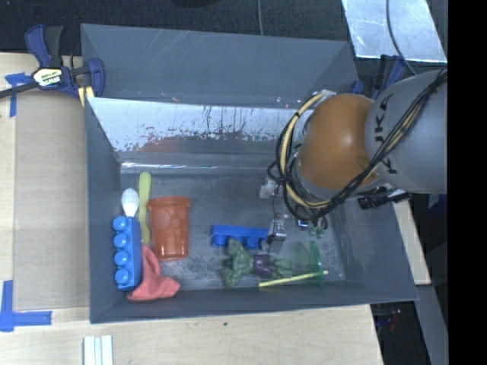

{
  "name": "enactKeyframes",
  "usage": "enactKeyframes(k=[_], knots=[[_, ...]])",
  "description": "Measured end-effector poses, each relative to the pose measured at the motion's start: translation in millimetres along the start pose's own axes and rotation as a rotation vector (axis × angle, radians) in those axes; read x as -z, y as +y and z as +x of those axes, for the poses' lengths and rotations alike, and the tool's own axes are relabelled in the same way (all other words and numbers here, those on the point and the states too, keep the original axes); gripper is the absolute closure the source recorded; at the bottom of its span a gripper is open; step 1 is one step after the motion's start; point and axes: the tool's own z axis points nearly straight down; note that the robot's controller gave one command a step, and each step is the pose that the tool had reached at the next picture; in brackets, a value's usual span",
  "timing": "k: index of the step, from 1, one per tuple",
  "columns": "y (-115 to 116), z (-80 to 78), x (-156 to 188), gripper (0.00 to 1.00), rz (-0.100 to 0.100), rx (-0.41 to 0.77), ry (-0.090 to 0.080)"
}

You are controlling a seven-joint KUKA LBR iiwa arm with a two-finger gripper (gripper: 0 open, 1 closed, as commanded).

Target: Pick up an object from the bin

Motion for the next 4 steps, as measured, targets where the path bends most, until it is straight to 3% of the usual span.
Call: enactKeyframes(k=[1, 2, 3, 4], knots=[[24.7, 30.3, -35.4, 0.0, 0.0, 0.009, -0.002], [37.8, 54.7, -41.7, 1.0, 0.003, 0.029, 0.0], [37.7, 54.0, -41.3, 1.0, 0.003, 0.029, -0.001], [32.2, 36.0, 58.3, 1.0, 0.003, 0.02, -0.003]])
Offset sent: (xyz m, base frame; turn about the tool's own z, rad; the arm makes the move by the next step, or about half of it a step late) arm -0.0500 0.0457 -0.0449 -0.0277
